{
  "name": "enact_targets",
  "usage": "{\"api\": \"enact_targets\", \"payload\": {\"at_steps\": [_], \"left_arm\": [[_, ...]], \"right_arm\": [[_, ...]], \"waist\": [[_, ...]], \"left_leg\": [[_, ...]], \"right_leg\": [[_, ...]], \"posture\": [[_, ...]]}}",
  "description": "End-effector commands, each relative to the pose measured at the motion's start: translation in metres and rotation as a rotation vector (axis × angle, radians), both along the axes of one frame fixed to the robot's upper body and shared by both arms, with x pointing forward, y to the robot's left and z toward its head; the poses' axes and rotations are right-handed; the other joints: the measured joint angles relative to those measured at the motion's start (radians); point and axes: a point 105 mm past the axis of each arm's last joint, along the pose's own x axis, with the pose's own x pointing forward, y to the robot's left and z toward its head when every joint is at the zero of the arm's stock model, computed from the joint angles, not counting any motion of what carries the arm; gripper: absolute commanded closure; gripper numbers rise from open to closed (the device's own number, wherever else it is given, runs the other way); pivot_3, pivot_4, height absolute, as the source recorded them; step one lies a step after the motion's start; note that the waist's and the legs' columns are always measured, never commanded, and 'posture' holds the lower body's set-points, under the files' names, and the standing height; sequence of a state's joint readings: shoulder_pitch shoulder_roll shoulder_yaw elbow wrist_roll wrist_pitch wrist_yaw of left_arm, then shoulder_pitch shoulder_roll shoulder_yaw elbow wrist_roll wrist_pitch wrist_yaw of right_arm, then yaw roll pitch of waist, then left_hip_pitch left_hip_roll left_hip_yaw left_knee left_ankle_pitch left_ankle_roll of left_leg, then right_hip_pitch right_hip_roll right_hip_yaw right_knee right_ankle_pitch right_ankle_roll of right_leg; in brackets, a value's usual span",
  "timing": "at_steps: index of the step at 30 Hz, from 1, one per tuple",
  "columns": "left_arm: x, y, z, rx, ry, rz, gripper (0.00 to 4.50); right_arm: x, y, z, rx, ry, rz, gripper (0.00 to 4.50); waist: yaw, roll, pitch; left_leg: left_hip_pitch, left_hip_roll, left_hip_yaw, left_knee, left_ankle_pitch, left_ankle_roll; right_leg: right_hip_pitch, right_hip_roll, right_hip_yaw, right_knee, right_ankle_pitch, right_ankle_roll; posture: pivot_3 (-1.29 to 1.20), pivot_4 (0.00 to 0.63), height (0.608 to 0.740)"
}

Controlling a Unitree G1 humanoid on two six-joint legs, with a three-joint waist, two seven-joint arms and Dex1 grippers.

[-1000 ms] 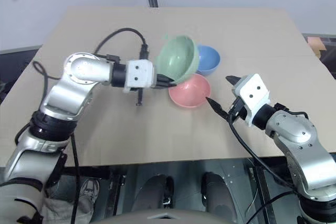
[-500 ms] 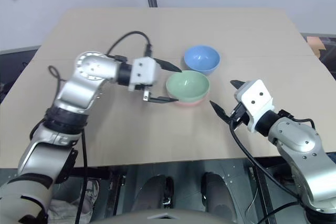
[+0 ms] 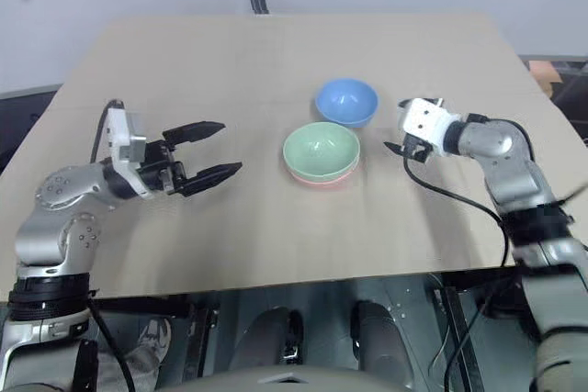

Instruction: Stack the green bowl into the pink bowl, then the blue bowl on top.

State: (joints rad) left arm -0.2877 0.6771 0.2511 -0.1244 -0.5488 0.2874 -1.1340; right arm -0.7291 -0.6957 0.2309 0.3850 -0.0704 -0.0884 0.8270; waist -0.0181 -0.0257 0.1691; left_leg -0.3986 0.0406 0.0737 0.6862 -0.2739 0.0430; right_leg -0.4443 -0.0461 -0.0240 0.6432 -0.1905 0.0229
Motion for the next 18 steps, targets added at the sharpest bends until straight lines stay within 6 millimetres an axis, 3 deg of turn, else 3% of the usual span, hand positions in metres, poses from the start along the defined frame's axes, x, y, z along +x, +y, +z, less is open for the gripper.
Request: {"api": "enact_targets", "payload": {"at_steps": [1, 6, 10, 13, 18], "left_arm": [[-0.009, 0.005, 0.009, 0.004, -0.039, 0.030, 0.04], [-0.014, 0.007, 0.008, 0.006, -0.048, 0.075, 0.04], [-0.018, 0.011, 0.004, 0.021, -0.049, 0.107, 0.04], [-0.021, 0.014, 0.004, 0.019, -0.056, 0.131, 0.00], [-0.023, 0.012, 0.001, 0.020, -0.055, 0.133, 0.00]], "right_arm": [[0.016, 0.015, -0.004, -0.113, -0.050, 0.097, 0.22], [0.032, 0.034, -0.014, -0.228, -0.100, 0.143, 0.22], [0.043, 0.037, -0.018, -0.312, -0.151, 0.123, 0.22], [0.048, 0.036, -0.013, -0.342, -0.188, 0.107, 0.97], [0.049, 0.034, -0.009, -0.367, -0.221, 0.114, 3.42]], "waist": [[0.003, 0.000, 0.000], [0.003, 0.000, 0.001], [0.002, 0.000, 0.001], [0.002, 0.000, 0.001], [0.001, 0.000, 0.001]], "left_leg": [[0.000, 0.000, 0.000, 0.000, 0.000, 0.000], [-0.003, -0.001, 0.001, 0.000, 0.002, -0.004], [-0.003, -0.001, 0.001, -0.001, 0.003, -0.004], [-0.002, 0.000, 0.001, -0.001, 0.003, -0.005], [-0.001, 0.000, 0.002, -0.001, 0.003, -0.005]], "right_leg": [[0.000, 0.000, 0.000, 0.000, 0.000, 0.000], [-0.002, -0.003, 0.000, -0.002, 0.000, 0.000], [-0.002, -0.003, 0.001, -0.001, 0.000, 0.000], [-0.002, -0.002, 0.001, 0.000, 0.000, -0.001], [-0.002, -0.002, 0.001, 0.001, 0.000, -0.001]], "posture": [[0.00, 0.150, 0.740], [0.00, 0.150, 0.740], [0.00, 0.150, 0.740], [0.00, 0.150, 0.740], [0.00, 0.150, 0.740]]}}
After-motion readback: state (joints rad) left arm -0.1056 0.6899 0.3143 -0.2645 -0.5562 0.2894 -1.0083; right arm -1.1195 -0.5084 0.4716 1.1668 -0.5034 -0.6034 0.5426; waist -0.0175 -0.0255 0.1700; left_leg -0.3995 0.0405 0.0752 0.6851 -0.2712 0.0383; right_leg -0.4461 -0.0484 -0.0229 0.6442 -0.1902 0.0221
